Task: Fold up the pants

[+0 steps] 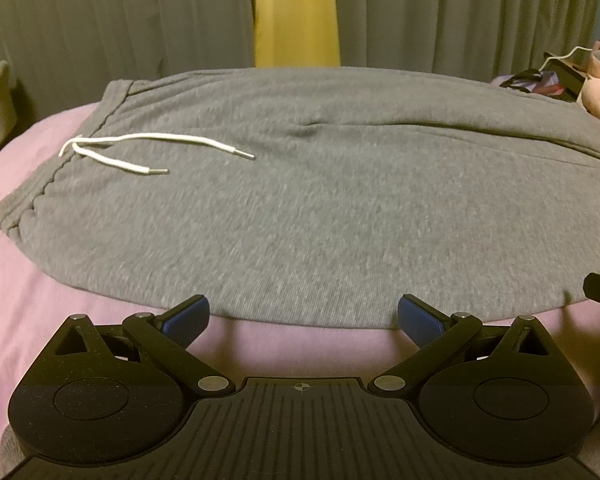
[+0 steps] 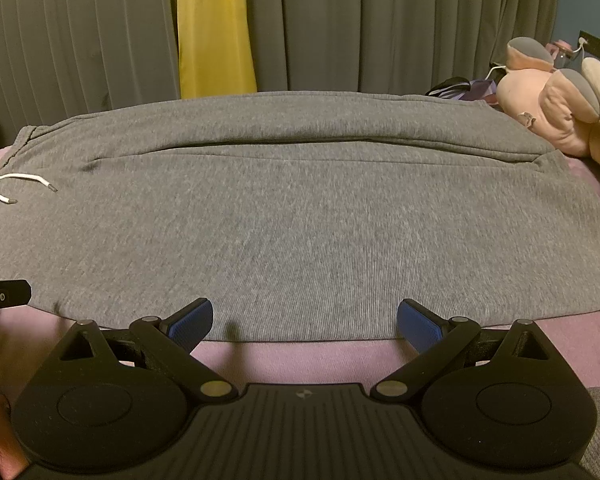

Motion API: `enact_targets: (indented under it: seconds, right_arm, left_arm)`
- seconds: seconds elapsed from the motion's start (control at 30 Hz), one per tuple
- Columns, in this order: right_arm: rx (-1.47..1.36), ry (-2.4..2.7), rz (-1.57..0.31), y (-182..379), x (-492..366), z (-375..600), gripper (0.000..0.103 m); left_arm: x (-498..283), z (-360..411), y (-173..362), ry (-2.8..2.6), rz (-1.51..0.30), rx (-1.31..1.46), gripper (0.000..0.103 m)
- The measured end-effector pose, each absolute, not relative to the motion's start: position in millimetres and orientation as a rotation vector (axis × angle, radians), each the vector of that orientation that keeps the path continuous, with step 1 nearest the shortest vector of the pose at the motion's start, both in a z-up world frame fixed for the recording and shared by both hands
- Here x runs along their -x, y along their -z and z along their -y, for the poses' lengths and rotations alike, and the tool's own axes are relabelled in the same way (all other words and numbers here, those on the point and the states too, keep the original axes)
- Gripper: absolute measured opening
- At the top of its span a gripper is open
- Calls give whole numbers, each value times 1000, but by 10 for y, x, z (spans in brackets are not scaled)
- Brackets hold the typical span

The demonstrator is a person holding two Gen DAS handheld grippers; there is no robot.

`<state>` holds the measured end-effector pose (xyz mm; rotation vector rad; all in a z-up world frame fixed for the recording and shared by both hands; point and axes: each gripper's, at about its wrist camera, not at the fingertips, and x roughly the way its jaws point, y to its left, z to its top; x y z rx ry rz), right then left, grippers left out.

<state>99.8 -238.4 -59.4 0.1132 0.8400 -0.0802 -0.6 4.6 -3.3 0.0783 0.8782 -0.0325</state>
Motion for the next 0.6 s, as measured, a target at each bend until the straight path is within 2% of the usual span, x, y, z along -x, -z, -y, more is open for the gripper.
enact_targets:
  seconds: [0.6]
  right_arm:
    - [-113,81,-842,599,-995,2375,99]
  left_arm:
    - [15,-55,46,30,-885,-72,103]
